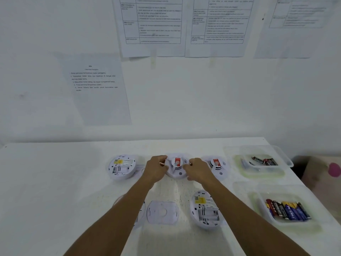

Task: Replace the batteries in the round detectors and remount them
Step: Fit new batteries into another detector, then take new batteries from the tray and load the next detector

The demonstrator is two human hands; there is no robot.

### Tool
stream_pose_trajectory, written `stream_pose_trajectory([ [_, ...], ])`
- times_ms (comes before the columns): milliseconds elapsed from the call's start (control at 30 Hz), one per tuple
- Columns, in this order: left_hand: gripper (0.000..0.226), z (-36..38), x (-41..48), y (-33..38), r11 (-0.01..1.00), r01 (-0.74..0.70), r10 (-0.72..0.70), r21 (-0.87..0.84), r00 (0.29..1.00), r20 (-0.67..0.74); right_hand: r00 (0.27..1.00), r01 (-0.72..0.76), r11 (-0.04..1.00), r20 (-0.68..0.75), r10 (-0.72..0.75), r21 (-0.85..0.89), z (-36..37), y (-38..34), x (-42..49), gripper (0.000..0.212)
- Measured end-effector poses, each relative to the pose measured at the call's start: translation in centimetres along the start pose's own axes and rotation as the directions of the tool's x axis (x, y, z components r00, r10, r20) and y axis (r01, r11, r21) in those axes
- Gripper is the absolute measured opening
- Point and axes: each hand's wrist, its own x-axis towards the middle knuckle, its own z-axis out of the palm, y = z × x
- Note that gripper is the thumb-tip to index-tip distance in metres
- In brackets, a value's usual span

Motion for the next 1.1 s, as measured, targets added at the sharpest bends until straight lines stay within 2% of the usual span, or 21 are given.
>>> stream_pose_trajectory([
  [100, 0.027, 0.1, 0.0, 0.1, 0.996, -0.024, 0.025, 0.087, 1.000, -0.015, 0.999, 0.044, 0.997, -0.011, -0.045, -0.061, 0.0, 0.0, -0.3, 0.021],
  [167, 0.017, 0.1, -0.1, 0.3, 0.989, -0.062, 0.063, 0.135, 0.998, -0.008, 0.998, 0.053, 0.995, -0.017, -0.054, -0.086, 0.0, 0.1, -0.3, 0.031],
  [233, 0.018, 0.0, -0.1, 0.4, 0.983, -0.077, 0.081, 0.166, 0.997, -0.014, 0.998, 0.051, 0.993, -0.024, -0.054, -0.104, -0.1, 0.1, -0.4, 0.039],
  [333, 0.019, -0.1, -0.2, 0.4, 0.983, -0.070, 0.072, 0.171, 0.997, -0.008, 0.997, 0.072, 0.990, -0.017, -0.075, -0.120, -0.3, -0.1, -0.7, 0.037],
  [367, 0.027, -0.1, -0.3, 0.4, 0.985, -0.055, 0.058, 0.164, 0.998, -0.008, 0.996, 0.086, 0.986, -0.013, -0.089, -0.141, -0.3, -0.1, -0.8, 0.037],
  [433, 0.046, -0.6, -0.6, 0.5, 0.988, -0.040, 0.044, 0.152, 0.999, -0.025, 0.988, 0.140, 0.968, -0.041, -0.152, -0.207, -0.3, -0.1, -0.8, 0.038],
  [533, 0.045, -2.0, -1.4, 0.2, 0.983, -0.104, 0.122, 0.151, 0.986, -0.113, 0.948, 0.277, 0.931, -0.091, -0.306, -0.239, 0.0, -0.1, -0.9, 0.032],
  [667, 0.047, -5.3, -3.0, -1.2, 0.954, -0.200, 0.253, 0.222, 0.937, -0.243, 0.905, 0.420, 0.889, 0.008, -0.426, -0.183, 1.3, -0.7, -1.4, 0.026],
  [733, 0.058, -7.1, -3.6, -2.4, 0.950, -0.176, 0.250, 0.260, 0.924, -0.290, 0.899, 0.437, 0.887, 0.044, -0.436, -0.149, 2.4, -1.4, -1.7, 0.025],
  [800, 0.081, -8.8, -3.7, -4.1, 0.950, -0.088, 0.182, 0.300, 0.935, -0.303, 0.900, 0.436, 0.891, 0.077, -0.430, -0.128, 3.9, -2.3, -2.0, 0.024],
  [900, 0.106, -11.0, -3.6, -6.5, 0.937, 0.013, 0.086, 0.350, 0.960, -0.265, 0.909, 0.416, 0.905, 0.077, -0.410, -0.085, 6.3, -3.9, -2.2, 0.024],
  [1000, 0.104, -11.9, -3.4, -8.1, 0.969, -0.005, 0.054, 0.245, 0.980, -0.192, 0.921, 0.387, 0.920, 0.064, -0.383, -0.065, 8.7, -5.2, -2.2, 0.023],
  [1100, 0.098, -12.3, -3.0, -9.6, 0.987, -0.088, 0.110, 0.137, 0.979, -0.170, 0.940, 0.342, 0.938, 0.037, -0.340, -0.066, 10.8, -6.1, -1.8, 0.025],
])
